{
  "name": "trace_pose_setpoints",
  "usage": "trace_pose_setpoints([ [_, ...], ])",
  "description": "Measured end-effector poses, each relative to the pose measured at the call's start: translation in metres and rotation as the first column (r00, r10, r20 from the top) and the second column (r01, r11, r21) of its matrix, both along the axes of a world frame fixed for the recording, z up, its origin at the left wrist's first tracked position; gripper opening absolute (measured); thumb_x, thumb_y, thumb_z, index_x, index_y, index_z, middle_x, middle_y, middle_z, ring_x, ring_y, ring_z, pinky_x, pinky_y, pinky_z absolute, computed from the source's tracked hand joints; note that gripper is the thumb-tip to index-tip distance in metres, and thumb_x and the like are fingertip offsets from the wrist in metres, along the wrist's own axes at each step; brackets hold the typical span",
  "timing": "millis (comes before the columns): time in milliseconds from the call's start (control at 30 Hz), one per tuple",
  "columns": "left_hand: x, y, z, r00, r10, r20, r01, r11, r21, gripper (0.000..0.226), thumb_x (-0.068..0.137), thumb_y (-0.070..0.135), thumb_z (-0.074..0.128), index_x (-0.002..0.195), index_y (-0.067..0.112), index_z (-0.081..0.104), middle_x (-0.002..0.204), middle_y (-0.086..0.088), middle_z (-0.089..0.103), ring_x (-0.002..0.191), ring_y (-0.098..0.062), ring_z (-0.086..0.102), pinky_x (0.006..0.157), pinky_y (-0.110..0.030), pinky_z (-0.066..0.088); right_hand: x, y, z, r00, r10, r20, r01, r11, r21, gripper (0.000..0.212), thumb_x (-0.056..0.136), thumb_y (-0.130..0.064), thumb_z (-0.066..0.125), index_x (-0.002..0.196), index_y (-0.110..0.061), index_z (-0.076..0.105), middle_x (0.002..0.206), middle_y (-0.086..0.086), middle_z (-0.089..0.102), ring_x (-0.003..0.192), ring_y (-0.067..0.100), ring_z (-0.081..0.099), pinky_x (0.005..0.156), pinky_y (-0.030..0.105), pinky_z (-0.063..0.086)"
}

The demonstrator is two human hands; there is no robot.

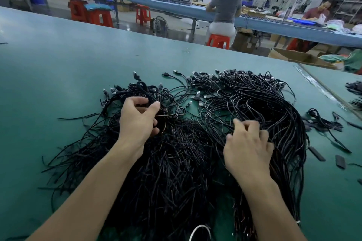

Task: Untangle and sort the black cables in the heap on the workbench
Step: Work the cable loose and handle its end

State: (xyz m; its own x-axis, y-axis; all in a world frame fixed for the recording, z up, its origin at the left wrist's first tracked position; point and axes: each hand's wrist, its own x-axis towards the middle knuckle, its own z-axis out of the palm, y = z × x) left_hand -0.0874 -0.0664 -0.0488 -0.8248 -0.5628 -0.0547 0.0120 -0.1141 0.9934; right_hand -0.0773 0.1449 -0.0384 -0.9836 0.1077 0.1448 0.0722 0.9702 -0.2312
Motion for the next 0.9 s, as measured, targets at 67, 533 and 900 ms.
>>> trace_pose_setpoints([
  [67, 0.003, 0.004, 0.005, 0.999, -0.021, -0.038, 0.017, 0.995, -0.102, 0.011, 0.093, 0.023, 0.068, 0.094, 0.023, 0.058, 0.082, 0.0, 0.055, 0.051, -0.007, 0.05, 0.044, -0.022, 0.045, -0.009, 0.001, 0.002, 0.996, -0.024, 0.082, 0.018, 0.997, 0.073, 0.037, 0.101, -0.025, 0.043, 0.138, -0.022, 0.044, 0.141, 0.004, 0.038, 0.128, 0.029, 0.032, 0.101, 0.045, 0.03],
  [533, 0.023, 0.029, 0.018, 0.835, -0.536, 0.121, 0.483, 0.611, -0.627, 0.058, 0.081, 0.02, 0.079, 0.119, 0.057, 0.056, 0.107, 0.016, 0.057, 0.094, 0.002, 0.056, 0.081, -0.02, 0.048, 0.005, -0.004, 0.028, 0.945, 0.182, -0.273, -0.26, 0.923, -0.282, 0.014, 0.099, -0.024, 0.058, 0.096, -0.024, 0.071, 0.085, -0.008, 0.069, 0.078, 0.011, 0.062, 0.07, 0.028, 0.047],
  [900, 0.013, 0.022, 0.014, 0.952, -0.306, -0.023, 0.182, 0.624, -0.76, 0.034, 0.092, 0.052, 0.05, 0.087, 0.023, 0.066, 0.096, 0.009, 0.057, 0.077, 0.0, 0.054, 0.067, -0.015, 0.047, 0.039, -0.007, 0.054, 0.868, 0.312, -0.387, -0.495, 0.606, -0.623, 0.032, 0.088, -0.035, 0.069, 0.061, -0.021, 0.062, 0.048, -0.012, 0.051, 0.04, 0.004, 0.039, 0.04, 0.014, 0.031],
])
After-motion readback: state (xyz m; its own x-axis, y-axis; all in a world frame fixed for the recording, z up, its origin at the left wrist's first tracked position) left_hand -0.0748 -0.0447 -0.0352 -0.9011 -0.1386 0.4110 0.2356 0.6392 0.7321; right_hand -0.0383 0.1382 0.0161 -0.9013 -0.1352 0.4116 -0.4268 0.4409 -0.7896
